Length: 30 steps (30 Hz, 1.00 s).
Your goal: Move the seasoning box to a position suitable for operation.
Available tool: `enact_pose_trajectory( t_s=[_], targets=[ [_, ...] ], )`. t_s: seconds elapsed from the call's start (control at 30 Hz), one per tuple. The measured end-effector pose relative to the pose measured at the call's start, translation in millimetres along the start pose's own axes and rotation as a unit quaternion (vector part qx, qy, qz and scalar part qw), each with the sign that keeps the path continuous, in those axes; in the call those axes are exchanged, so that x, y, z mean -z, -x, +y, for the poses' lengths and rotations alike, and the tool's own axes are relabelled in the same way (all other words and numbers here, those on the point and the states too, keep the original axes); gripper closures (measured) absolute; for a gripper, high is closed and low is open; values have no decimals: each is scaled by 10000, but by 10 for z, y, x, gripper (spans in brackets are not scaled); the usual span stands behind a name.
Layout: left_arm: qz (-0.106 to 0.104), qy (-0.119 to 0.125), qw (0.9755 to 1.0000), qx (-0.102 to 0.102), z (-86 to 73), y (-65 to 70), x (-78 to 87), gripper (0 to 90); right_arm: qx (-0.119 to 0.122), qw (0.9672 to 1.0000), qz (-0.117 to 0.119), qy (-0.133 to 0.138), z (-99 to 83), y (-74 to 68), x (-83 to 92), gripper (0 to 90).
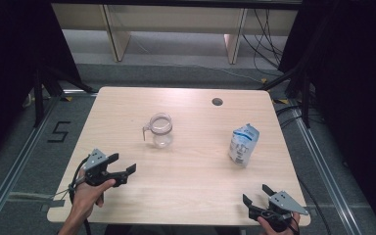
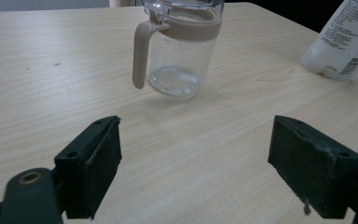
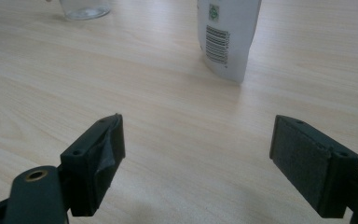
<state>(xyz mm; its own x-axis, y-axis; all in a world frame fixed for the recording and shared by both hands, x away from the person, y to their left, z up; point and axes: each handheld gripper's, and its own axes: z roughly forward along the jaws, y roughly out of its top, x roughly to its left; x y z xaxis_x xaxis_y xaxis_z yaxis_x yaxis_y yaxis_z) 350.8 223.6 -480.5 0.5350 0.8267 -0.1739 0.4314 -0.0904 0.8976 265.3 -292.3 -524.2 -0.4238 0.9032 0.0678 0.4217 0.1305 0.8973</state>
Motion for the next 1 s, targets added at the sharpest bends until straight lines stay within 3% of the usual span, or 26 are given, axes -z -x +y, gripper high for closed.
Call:
enact_pose_trajectory(
  t_s=[0.2, 0.23, 0.3, 0.4, 0.53, 0.57, 0.77, 0.8, 0.9, 1.0],
  targets=[
    [-15, -203, 9996, -209, 223, -124, -198, 176, 52, 9999, 91, 55, -5, 15, -17, 189],
    [-16, -186, 9996, -198, 251, -151, -233, 184, 150, 9999, -1, 0, 1, 22, 0, 189],
    [34, -236, 9996, -177, 302, -209, -289, 193, 92, 10000, 3, 1, -1, 14, -1, 189],
    [101, -255, 9993, -267, 378, -271, -372, 206, 35, 10000, 26, -5, -2, 6, -7, 189],
    [33, -158, 9992, -374, 463, -321, -482, 233, 95, 9999, 39, -19, -4, 8, -15, 189],
    [11, -161, 9989, -448, 479, -335, -505, 247, 123, 9999, 72, -2, -3, 9, -19, 189],
    [-51, -203, 9989, -414, 539, -412, -716, 274, 49, 9999, 92, -20, -5, 2, -19, 189],
    [-56, -234, 9987, -438, 545, -420, -737, 281, 150, 9999, 65, 1, -2, 14, -18, 189],
    [-81, -277, 9982, -525, 558, -433, -815, 302, 159, 9999, 54, -3, -3, 16, -19, 189],
    [-118, -269, 9982, -530, 562, -452, -885, 339, 55, 9999, 87, -49, -6, 5, -16, 189]
  ],
)
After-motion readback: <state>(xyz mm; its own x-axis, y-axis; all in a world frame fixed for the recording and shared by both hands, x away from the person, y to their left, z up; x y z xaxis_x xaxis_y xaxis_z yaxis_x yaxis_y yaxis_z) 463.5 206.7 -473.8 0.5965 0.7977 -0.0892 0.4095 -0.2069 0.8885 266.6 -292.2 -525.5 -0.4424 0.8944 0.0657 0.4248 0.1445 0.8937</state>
